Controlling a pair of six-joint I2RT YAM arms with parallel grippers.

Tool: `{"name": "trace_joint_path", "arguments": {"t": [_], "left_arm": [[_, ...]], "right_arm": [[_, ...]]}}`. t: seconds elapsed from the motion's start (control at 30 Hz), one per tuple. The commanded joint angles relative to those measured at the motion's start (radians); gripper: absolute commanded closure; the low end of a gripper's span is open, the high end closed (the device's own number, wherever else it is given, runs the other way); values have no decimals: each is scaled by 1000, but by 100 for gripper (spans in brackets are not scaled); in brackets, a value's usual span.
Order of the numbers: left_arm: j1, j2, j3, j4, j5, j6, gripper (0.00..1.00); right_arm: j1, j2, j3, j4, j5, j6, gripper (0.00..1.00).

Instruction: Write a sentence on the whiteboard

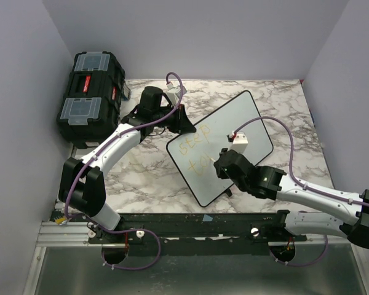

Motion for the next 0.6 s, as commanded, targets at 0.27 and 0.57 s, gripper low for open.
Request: {"name": "trace_joint_path", "arguments": {"t": [0.27, 0.57], "left_arm": [[-11, -51, 7, 98, 46, 18, 100], [-11, -53, 3, 102, 47, 17, 100]], "right_arm": [[-23, 100, 96, 42, 74, -78, 99], [-30, 92, 74, 53, 53, -75, 99]]}}
